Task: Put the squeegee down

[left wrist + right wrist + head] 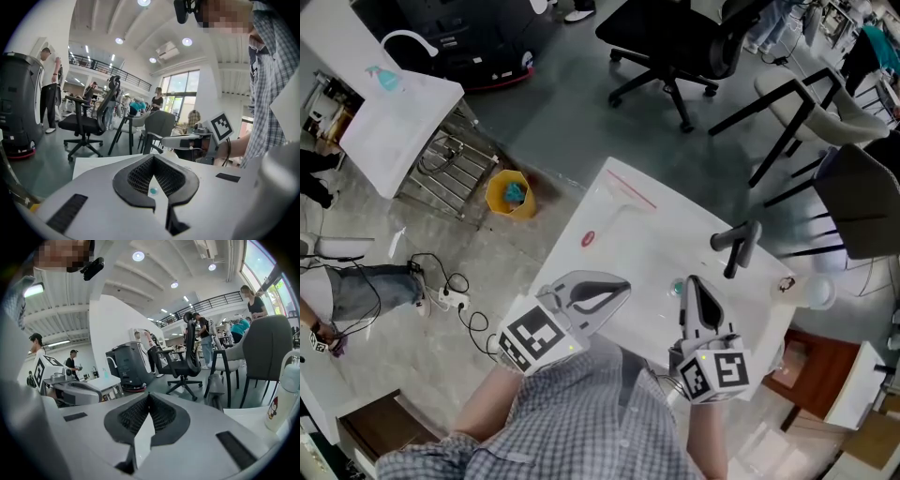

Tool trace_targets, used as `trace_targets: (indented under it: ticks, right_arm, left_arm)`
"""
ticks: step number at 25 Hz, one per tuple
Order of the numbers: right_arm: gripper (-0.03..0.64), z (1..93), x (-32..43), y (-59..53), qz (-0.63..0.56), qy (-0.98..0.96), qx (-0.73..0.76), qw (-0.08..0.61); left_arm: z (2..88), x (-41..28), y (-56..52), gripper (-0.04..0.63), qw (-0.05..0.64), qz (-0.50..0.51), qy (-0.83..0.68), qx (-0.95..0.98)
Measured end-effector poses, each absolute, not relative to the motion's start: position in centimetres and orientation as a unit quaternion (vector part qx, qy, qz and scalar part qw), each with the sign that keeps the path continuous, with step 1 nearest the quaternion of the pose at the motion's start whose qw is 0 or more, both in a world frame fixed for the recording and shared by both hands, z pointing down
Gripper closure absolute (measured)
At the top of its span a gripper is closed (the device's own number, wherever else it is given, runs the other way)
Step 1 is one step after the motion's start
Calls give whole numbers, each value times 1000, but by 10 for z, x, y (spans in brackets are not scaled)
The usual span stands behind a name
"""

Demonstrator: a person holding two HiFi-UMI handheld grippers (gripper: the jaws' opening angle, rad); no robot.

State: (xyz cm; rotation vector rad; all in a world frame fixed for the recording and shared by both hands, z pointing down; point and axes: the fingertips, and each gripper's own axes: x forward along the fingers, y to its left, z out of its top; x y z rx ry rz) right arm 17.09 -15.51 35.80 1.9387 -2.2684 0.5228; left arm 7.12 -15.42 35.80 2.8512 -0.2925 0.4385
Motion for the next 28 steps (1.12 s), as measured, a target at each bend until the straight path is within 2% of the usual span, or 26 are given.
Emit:
trace_targets:
  ticks: [28]
  right_arm:
    - [609, 364, 176, -149, 185, -747, 636, 49]
  left_arm:
    - [366, 79, -143, 591, 108, 168, -91, 976]
